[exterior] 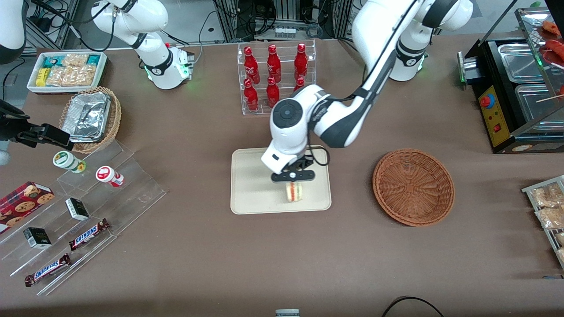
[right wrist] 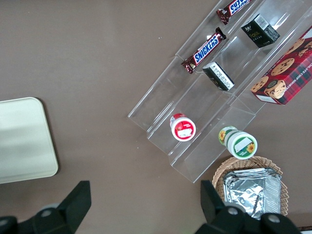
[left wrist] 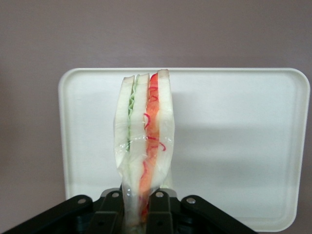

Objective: Place sandwich from basket to tray
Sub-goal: 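Lower the sandwich onto the tray and open the left gripper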

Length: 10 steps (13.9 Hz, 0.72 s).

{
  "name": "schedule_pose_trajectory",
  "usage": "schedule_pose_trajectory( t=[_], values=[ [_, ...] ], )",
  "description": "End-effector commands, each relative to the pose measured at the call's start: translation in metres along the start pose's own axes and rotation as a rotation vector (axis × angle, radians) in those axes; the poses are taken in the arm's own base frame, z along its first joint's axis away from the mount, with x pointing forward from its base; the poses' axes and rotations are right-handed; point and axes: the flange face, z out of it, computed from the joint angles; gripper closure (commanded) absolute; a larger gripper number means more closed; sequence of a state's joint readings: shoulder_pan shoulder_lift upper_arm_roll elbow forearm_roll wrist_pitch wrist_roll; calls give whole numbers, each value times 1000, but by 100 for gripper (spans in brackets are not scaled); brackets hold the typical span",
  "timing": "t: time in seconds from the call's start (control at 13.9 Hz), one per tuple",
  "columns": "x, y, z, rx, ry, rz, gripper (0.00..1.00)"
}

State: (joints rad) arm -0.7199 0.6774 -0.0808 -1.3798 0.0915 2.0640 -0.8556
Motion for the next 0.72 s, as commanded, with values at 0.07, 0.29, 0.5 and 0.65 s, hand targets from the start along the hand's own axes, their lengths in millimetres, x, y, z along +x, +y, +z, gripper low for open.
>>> schedule_pose_trajectory(
  t=[0.07, 0.29, 0.5, 0.65],
  values=[
    [-12, 23, 28, 9, 8, 36, 100],
    [-27, 39, 62, 11, 7, 58, 100],
    [-29, 41, 74, 11, 5, 61, 100],
    [-29, 41, 74, 10, 6, 61, 99]
  ],
)
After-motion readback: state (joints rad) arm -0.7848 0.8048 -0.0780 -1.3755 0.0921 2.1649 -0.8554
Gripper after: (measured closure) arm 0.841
